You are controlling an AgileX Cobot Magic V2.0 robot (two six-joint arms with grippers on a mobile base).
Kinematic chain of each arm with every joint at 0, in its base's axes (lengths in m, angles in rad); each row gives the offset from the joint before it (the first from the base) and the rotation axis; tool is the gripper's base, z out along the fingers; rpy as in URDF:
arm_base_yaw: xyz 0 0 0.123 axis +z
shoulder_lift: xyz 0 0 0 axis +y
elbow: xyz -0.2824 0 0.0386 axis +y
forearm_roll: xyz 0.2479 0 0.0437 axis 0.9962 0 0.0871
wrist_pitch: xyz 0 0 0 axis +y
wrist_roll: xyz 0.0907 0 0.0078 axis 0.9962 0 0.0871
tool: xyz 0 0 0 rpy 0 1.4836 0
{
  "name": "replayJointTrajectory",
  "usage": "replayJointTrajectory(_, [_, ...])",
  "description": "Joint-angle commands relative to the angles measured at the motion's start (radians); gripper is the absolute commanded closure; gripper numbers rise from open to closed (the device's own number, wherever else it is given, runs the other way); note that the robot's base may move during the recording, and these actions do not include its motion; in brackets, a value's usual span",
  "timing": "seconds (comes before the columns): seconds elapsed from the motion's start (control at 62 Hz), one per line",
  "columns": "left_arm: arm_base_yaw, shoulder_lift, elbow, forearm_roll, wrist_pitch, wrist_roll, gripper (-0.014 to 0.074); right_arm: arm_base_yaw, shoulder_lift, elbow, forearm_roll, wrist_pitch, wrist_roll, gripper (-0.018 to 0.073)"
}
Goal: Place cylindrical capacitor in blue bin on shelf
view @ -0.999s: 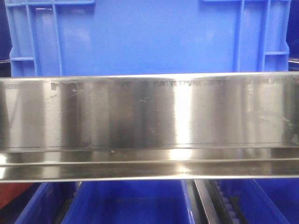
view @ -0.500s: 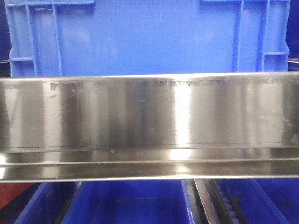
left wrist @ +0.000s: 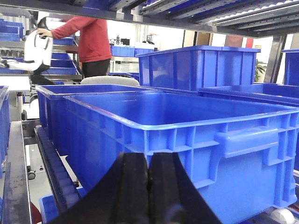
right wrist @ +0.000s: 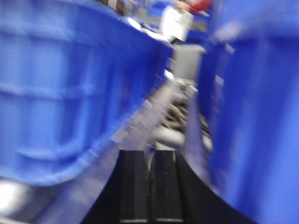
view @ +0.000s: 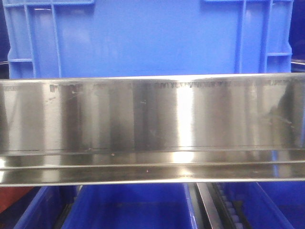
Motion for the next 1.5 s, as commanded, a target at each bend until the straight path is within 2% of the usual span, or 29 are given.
replayJointTrajectory(0.0, [0.004,-0.006,0.001,0.002,-0.014,0.000,0.0707,-0.043,-0.024,0.019,-0.011,-0.041,-0.001,0.0721])
replayJointTrajectory(0.322, [0.004,-0.006,0.001,0.002,-0.014,0.000,0.0707,-0.068,-0.238,0.094,-0.009,-0.029,-0.001,0.0721])
replayJointTrajectory(0.5, [0.004,-0.005,0.001,0.002,-0.016,0.000,0.0707,-0.077,-0.238,0.094,0.022,0.030,-0.001,0.0721])
replayJointTrajectory(0.709, [0.004,-0.005,0.001,0.002,-0.020,0.000,0.0707,-0.157,-0.238,0.094,0.028,0.014,-0.001,0.0721])
replayJointTrajectory(1.483, [0.004,-0.005,0.001,0.002,-0.020,0.000,0.0707,-0.156,-0.238,0.094,0.028,0.010,-0.001,0.0721])
